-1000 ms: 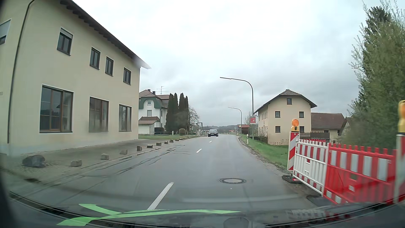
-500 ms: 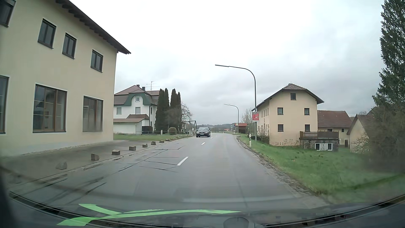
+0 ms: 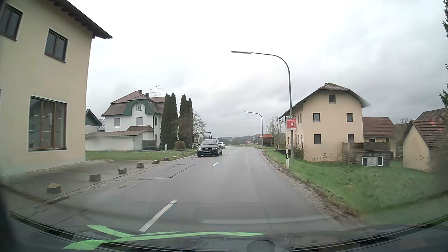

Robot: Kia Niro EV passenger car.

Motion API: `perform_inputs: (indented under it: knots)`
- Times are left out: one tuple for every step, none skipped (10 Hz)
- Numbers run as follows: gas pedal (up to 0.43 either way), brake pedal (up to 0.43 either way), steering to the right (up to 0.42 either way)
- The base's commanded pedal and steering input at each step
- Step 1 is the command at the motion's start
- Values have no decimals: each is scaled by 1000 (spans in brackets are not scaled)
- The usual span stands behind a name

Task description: Follow the waypoints while adhering to traffic rules and regulations

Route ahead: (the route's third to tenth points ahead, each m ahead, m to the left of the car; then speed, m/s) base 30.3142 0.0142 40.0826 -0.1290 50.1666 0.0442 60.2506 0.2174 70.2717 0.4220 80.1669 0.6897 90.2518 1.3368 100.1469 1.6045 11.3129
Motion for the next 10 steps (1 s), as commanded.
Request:
perform_inputs:
  knots:
    - [47,0,5]
    - [47,0,5]
    - [47,0,4]
    - [47,0,4]
    - [59,0,4]
    - [67,0,4]
    - [87,0,3]
    - [87,0,3]
    - [87,0,3]
    - [87,0,2]
